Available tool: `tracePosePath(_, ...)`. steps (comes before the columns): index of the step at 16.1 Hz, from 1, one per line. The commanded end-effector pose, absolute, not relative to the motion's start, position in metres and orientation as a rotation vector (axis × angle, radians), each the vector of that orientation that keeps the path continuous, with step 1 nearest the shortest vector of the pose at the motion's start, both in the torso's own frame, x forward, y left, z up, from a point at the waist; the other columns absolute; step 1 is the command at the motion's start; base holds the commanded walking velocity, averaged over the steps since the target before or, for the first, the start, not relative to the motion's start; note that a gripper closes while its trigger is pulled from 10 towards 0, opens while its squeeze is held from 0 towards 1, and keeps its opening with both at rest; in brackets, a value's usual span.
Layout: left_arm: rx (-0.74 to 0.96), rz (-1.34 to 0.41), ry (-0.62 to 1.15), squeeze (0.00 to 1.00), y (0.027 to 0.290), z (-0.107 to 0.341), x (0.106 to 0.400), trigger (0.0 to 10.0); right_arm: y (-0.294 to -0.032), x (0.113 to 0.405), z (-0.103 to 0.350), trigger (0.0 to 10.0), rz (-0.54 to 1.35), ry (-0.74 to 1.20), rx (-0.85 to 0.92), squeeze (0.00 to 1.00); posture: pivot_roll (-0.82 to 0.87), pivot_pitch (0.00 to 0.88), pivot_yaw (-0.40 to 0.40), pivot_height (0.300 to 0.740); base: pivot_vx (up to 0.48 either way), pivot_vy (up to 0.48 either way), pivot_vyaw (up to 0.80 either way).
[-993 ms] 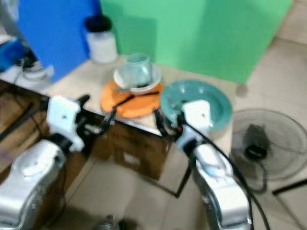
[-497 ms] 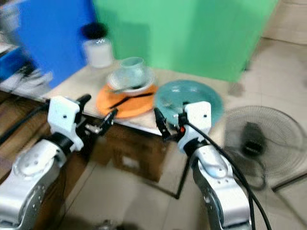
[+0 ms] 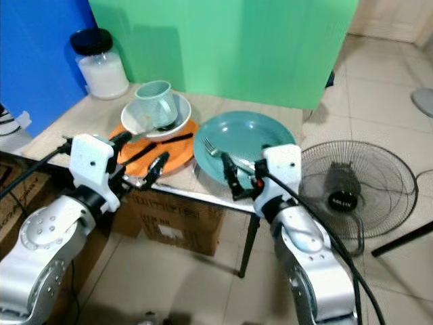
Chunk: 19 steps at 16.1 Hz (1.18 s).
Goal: Setting the table
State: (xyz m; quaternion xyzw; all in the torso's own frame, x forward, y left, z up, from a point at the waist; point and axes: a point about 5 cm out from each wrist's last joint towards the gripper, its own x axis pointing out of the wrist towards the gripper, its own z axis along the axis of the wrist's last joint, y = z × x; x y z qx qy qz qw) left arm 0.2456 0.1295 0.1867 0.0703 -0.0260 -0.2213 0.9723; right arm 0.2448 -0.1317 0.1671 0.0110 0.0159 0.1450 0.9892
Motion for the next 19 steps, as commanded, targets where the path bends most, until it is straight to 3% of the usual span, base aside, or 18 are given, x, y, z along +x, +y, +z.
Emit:
tracePosePath(1,0.147,-0.445,-0.047,0.37,0.131,0.186,0.245,10.0,-0.133,0.244,0.168,10.0,0.289,0.026,0.019,1.00,0.07,0.087,0.026,0.740,0.285,0.000,0.00)
tracePosePath(14,0.143,-0.481,-0.048,0.35,0.130,0.186,0.244,10.0,-0.138,0.250,0.167,10.0,0.299,0.045,-0.025,1.00,0.07,0.080,0.028,0.740,0.255,0.000,0.00)
tracePosePath(19,0.175,-0.641,0.015,0.35,0.123,0.179,0.237,10.0,-0.143,0.279,0.154,10.0,0.510,0.214,-0.165,1.00,0.06,0.085,0.033,0.740,0.000,0.000,0.00)
